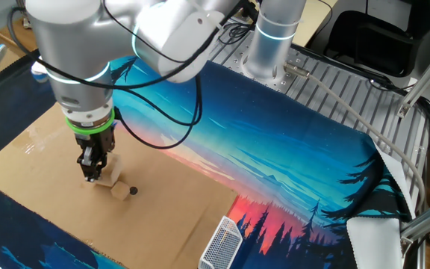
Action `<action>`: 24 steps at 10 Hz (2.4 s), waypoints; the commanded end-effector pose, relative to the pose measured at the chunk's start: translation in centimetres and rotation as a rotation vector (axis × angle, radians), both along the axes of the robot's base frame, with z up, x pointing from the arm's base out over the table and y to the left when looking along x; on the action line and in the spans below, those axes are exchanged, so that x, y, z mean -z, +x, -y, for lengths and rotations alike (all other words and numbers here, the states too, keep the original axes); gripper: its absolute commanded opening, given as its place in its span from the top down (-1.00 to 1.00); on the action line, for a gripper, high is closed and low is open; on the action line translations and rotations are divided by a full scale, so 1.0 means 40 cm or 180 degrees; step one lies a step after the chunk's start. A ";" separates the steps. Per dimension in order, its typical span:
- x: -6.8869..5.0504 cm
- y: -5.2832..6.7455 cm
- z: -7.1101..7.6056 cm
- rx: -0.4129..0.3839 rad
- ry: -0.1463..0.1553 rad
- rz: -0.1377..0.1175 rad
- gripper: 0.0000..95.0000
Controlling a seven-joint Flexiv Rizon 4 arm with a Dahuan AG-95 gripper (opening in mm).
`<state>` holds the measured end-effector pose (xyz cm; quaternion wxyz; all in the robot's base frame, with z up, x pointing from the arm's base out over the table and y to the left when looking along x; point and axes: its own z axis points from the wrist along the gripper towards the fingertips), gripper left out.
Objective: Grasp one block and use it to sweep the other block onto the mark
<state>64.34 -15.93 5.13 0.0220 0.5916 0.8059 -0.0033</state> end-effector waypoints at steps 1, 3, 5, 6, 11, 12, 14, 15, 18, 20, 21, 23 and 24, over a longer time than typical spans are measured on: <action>-0.004 0.028 0.017 0.0041 0.0038 -0.0006 1.00; 0.011 0.061 0.027 0.0052 0.0099 0.0004 1.00; 0.036 0.076 0.000 0.0124 0.0092 0.0009 1.00; 0.041 0.081 -0.010 0.0123 0.0087 0.0009 1.00; 0.037 0.098 -0.062 0.0146 0.0136 -0.0058 1.00; 0.037 0.097 -0.062 0.0151 0.0143 -0.0067 1.00; 0.042 0.091 -0.067 0.0143 0.0151 -0.0079 1.00; 0.049 0.082 -0.074 0.0140 0.0148 -0.0077 1.00; 0.037 0.062 -0.082 0.0093 0.0153 -0.0076 1.00; 0.036 0.060 -0.082 0.0083 0.0139 -0.0075 1.00; 0.038 0.058 -0.083 0.0086 0.0140 -0.0075 1.00; 0.045 0.048 -0.090 0.0093 0.0143 -0.0075 1.00; 0.054 0.035 -0.099 0.0096 0.0133 -0.0066 1.00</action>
